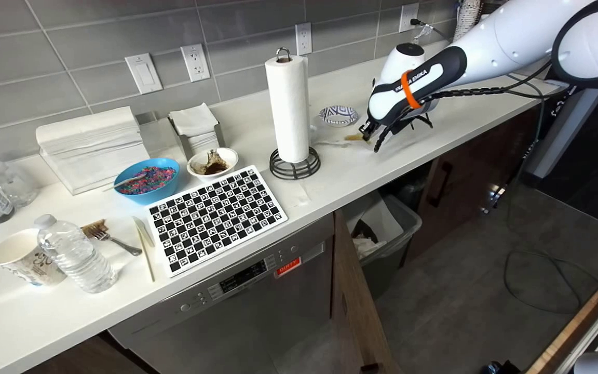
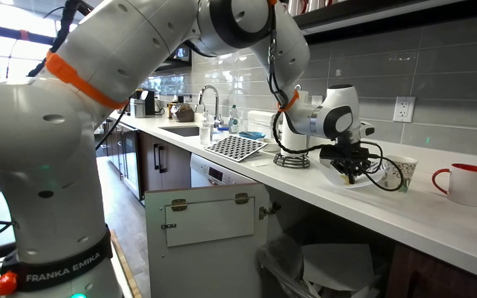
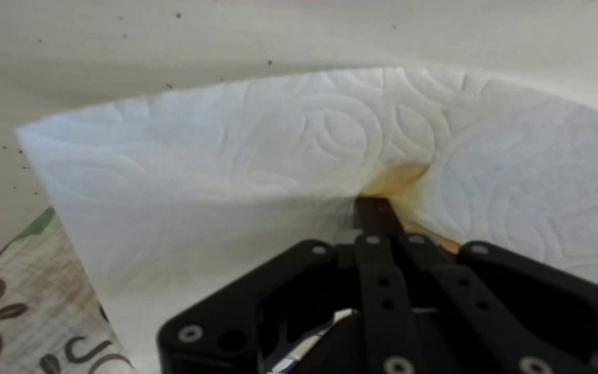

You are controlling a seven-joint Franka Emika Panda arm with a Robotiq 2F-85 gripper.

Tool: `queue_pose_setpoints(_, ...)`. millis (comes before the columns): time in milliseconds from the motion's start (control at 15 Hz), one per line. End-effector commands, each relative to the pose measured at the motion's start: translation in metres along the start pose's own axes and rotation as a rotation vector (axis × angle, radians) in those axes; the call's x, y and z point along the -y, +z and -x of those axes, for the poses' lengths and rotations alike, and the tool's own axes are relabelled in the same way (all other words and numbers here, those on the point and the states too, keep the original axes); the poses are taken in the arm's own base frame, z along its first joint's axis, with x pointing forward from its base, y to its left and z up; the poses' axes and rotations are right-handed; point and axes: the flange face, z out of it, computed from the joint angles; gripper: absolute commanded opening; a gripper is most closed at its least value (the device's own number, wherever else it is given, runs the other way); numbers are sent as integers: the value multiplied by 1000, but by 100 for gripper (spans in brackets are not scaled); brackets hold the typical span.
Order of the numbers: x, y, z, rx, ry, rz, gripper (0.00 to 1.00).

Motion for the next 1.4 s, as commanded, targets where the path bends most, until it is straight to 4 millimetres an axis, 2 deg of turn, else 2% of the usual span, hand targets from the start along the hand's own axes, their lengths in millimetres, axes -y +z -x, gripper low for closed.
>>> queue_pose_setpoints(0, 5, 9, 12, 71, -25, -31, 0)
queue_pose_setpoints(800, 50, 17, -4, 1, 38, -241, 0)
queue_pose_setpoints(1000, 55, 19, -8, -14, 61, -253, 0)
queue_pose_setpoints(1333, 50, 31, -9, -31, 101, -233, 0)
